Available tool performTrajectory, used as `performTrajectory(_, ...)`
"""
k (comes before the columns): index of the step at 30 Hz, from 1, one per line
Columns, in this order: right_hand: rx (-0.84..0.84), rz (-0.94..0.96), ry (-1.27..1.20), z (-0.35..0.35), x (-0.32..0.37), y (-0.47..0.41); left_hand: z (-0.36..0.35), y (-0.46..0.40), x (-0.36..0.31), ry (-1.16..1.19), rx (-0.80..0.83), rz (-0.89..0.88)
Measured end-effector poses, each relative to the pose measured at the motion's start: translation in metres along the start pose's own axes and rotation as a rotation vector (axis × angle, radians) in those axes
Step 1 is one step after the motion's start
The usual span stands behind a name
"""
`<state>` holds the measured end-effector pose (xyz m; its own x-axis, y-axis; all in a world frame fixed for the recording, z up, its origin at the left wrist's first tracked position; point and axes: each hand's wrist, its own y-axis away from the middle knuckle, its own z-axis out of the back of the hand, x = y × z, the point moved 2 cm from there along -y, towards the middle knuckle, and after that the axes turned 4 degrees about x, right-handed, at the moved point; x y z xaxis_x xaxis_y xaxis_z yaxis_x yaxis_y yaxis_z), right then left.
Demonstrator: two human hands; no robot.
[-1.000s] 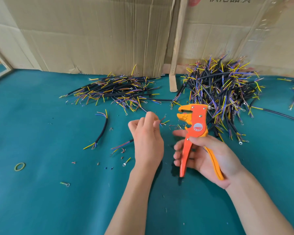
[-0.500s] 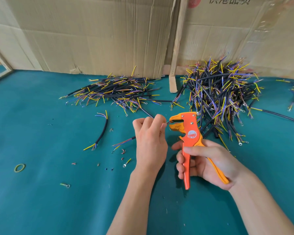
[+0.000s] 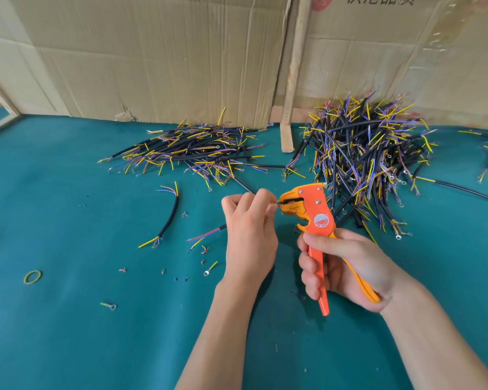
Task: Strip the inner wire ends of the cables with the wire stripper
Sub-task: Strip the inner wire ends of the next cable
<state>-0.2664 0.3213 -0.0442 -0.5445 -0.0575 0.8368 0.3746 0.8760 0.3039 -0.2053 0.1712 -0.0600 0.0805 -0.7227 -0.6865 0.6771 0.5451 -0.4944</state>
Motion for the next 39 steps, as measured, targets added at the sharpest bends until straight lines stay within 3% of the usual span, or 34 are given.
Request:
performTrajectory(7, -0.031, -0.002, 0.013, -0.003, -0.003, -0.002, 0.001, -0.001, 0.002, 0.071, 0.007, 0.032)
performTrajectory(12, -0.164, 0.089, -0.023, -0.004, -0.003, -0.006, -0.002, 0.002, 0.006, 0.029, 0.064, 0.029)
performTrajectory(17, -0.057, 0.126, -0.145, -0.003, -0.005, -0.003, 0.005, -0.001, 0.003, -0.089, -0.032, 0.027)
performTrajectory(21, -0.062, 0.164, -0.26, 0.003, -0.004, -0.002, 0.013, -0.009, -0.012, -0.01, -0.079, 0.181)
performTrajectory(24, -0.148, 0.218, -0.371, 0.011, -0.002, -0.001, 0.001, -0.048, -0.043, 0.197, 0.023, 0.283)
performTrajectory(27, -0.198, 0.304, -0.46, 0.012, 0.0, -0.001, -0.011, -0.092, -0.078, 0.224, 0.25, 0.172)
performTrajectory(30, -0.259, 0.361, -0.508, 0.017, 0.001, -0.002, 0.006, -0.101, -0.05, 0.044, 0.25, 0.214)
performTrajectory(34, -0.232, 0.377, -0.475, 0.018, 0.0, -0.004, 0.07, -0.069, 0.05, -0.524, 0.13, 0.612)
performTrajectory(36, -0.215, 0.365, -0.454, 0.017, -0.001, -0.006, 0.093, -0.051, 0.078, -0.601, 0.154, 0.726)
performTrajectory(39, -0.202, 0.353, -0.426, 0.016, -0.003, -0.006, 0.103, -0.044, 0.093, -0.558, 0.164, 0.676)
